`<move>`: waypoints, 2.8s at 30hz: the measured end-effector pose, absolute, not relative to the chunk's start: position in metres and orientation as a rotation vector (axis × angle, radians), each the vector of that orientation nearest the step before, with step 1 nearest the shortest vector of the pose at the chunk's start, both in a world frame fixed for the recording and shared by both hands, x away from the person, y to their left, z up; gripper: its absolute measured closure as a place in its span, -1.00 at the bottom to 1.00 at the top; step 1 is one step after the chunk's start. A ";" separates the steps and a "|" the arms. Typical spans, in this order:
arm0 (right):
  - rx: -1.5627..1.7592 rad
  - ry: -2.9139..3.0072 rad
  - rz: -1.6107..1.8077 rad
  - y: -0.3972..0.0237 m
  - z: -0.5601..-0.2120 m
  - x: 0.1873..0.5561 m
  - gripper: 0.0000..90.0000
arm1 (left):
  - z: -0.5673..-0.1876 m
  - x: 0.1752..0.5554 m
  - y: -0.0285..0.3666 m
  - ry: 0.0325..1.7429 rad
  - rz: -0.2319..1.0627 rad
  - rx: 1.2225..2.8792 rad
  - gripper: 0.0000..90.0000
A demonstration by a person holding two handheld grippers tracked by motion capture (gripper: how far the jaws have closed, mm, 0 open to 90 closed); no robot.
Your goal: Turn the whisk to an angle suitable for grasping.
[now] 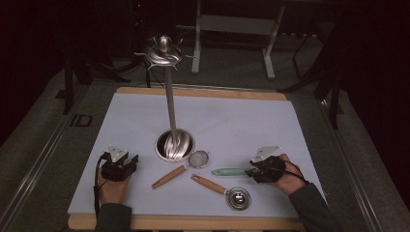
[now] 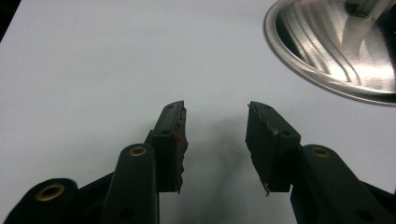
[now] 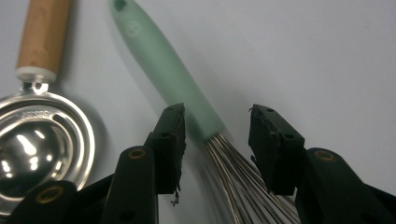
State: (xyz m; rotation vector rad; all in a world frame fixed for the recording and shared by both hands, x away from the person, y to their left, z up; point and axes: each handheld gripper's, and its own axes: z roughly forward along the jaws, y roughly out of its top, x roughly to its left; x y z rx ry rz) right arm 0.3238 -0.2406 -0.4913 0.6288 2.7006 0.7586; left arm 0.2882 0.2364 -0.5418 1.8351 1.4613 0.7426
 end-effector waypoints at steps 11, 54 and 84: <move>0.545 2.796 0.585 -0.221 -0.499 0.337 0.34 | -0.542 0.289 0.237 1.468 0.734 1.829 0.28; 0.814 3.056 0.208 -0.217 -0.495 0.419 0.39 | -0.542 0.289 0.237 1.475 0.729 1.828 0.27; 0.991 2.892 0.587 -0.240 -0.466 0.408 0.54 | -0.542 0.289 0.238 1.475 0.728 1.828 0.27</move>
